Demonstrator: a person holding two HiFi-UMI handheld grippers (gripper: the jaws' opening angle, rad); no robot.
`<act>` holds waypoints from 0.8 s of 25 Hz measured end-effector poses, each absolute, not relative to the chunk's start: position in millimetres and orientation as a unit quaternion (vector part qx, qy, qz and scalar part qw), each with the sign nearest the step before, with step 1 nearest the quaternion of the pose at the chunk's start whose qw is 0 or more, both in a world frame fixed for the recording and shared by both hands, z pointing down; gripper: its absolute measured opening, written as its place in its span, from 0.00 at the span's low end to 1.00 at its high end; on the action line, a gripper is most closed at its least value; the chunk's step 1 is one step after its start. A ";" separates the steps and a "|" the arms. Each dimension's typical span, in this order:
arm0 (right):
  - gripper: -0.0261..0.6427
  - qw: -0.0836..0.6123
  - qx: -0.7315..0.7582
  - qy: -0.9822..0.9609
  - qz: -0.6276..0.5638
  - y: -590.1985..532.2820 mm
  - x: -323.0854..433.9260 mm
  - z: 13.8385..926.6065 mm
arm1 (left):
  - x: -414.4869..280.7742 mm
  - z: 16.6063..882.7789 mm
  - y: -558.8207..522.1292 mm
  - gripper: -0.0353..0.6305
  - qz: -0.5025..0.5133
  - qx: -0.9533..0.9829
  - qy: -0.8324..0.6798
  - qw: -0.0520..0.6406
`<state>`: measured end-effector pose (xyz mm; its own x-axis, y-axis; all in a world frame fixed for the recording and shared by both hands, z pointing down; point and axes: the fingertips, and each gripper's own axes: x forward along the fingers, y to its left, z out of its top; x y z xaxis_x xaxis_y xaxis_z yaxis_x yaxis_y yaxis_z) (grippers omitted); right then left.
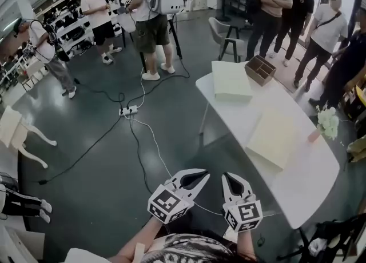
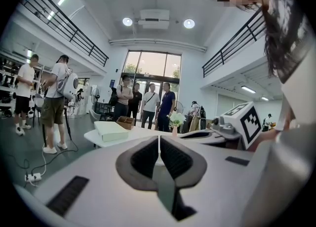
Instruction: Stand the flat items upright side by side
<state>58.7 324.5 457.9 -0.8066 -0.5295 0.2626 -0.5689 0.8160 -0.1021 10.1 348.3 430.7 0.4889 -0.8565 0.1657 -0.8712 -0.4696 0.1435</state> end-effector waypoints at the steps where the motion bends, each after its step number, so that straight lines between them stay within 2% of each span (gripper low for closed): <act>1: 0.04 0.113 0.292 -0.946 0.087 315.5 46.3 456.9 | -2.2 429.8 338.1 0.08 0.035 0.858 -0.502 0.104; 9: 0.04 0.123 0.316 -0.937 0.088 260.2 -16.4 455.4 | -66.1 431.6 286.2 0.08 0.048 0.868 -0.482 0.108; 20: 0.04 0.130 0.339 -0.926 0.106 184.9 -27.6 470.2 | -99.7 445.5 221.1 0.08 0.035 0.862 -0.486 0.136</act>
